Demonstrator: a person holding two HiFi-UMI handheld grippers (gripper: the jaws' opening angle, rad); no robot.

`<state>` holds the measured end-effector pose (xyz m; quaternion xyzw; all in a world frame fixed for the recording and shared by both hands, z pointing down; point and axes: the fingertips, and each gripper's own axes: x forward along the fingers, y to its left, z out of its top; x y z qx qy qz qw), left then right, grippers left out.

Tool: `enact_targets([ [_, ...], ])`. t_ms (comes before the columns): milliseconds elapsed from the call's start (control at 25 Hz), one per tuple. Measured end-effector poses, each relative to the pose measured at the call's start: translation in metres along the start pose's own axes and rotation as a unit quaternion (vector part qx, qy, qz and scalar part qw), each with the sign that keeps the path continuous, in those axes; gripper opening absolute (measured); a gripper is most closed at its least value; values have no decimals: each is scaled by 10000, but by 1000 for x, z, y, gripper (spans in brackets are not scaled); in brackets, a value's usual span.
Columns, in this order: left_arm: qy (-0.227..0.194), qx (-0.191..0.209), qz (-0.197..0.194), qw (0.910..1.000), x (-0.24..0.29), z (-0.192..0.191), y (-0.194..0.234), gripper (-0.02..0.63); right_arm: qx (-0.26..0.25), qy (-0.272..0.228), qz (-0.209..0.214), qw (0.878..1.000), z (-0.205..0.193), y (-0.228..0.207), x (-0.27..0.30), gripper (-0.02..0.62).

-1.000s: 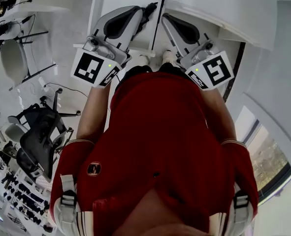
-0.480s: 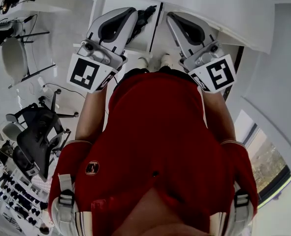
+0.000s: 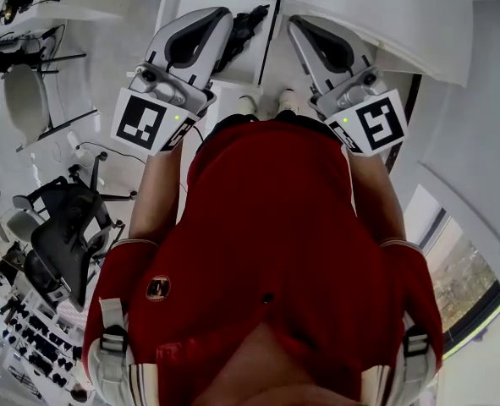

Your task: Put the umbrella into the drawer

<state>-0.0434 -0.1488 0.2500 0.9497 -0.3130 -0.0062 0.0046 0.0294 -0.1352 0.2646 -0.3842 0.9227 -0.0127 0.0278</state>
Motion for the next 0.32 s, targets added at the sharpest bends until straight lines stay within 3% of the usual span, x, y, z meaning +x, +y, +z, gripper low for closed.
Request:
enact_targets([
  [320, 24, -30, -69, 10000, -2, -1, -1, 5, -2, 29, -71, 10000, 1, 1, -3, -2],
])
